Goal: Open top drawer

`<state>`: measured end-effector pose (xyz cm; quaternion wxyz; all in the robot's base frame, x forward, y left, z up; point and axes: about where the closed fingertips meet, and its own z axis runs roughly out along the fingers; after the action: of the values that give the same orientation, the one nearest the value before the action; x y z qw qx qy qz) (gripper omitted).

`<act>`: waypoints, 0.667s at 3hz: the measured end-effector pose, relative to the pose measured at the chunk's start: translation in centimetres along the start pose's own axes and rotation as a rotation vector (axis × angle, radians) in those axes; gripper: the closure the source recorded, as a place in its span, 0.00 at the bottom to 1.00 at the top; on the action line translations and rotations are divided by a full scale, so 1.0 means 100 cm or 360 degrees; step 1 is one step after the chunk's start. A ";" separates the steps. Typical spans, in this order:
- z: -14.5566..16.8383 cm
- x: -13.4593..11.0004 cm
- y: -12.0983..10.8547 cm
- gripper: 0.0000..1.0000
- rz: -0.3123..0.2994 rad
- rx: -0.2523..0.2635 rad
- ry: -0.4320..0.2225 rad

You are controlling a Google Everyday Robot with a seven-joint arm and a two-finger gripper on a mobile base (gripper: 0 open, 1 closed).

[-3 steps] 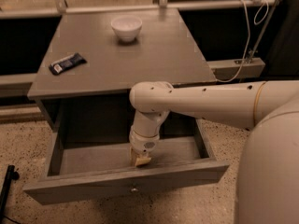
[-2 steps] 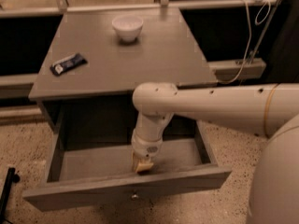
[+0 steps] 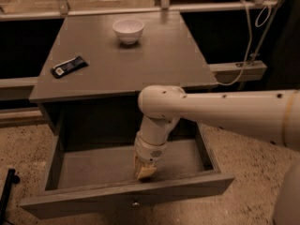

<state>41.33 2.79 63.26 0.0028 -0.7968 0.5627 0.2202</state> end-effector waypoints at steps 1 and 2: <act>-0.012 -0.013 0.030 1.00 -0.0061 0.0107 -0.0081; -0.096 0.007 0.095 1.00 -0.0036 0.0493 -0.0151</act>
Offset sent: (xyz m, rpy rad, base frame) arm -0.0676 -0.1239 0.1870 0.2352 -0.4304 -0.2053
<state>36.34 -3.79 73.99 0.1546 -0.7819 0.5801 0.1681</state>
